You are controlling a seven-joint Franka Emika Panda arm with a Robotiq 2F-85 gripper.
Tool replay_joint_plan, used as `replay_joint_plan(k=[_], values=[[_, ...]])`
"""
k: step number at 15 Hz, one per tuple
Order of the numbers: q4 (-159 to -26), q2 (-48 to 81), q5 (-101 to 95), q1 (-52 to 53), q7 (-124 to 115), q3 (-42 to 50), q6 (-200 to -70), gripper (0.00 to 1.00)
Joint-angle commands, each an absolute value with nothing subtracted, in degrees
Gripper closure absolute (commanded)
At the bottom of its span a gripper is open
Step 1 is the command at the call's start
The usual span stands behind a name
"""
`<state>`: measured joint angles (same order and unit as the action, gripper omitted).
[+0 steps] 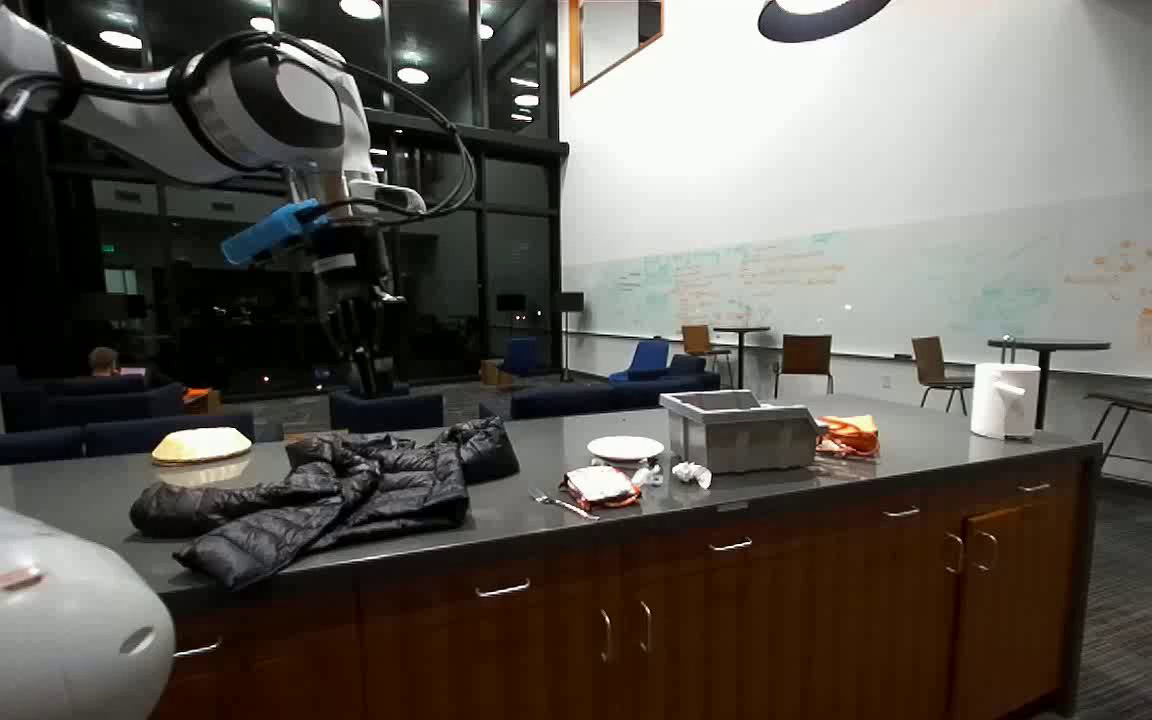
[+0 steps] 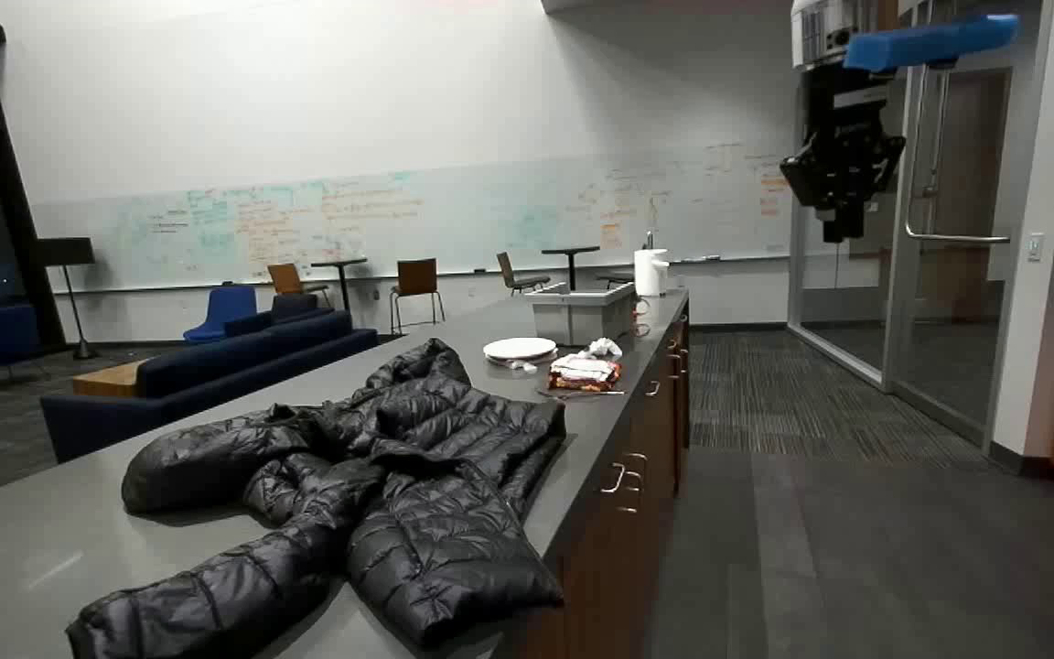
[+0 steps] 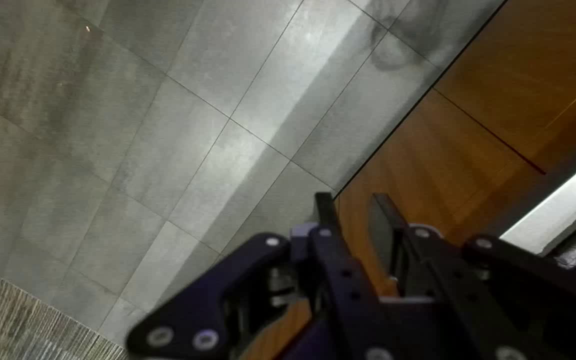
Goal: Move the jacket slightly to the right
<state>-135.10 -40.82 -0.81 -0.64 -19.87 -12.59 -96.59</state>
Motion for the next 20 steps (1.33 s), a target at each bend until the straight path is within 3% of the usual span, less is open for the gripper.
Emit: replay_joint_plan(k=[1,14,15,16,20], values=[[-135.0,-40.7,-1.2,0.0,-20.2,-12.1,-96.5,0.74],[-135.0,-40.7,-1.2,0.0,-20.2,-12.1,-96.5,0.74],[-135.0,-40.7,-1.2,0.0,-20.2,-12.1,-96.5,0.49],[-134.6,-39.6,-0.6,0.2,-19.8,-12.0,-96.2,0.49],[-135.7,-36.6,1.8,1.5,-18.5,-11.6,-96.4,0.25]])
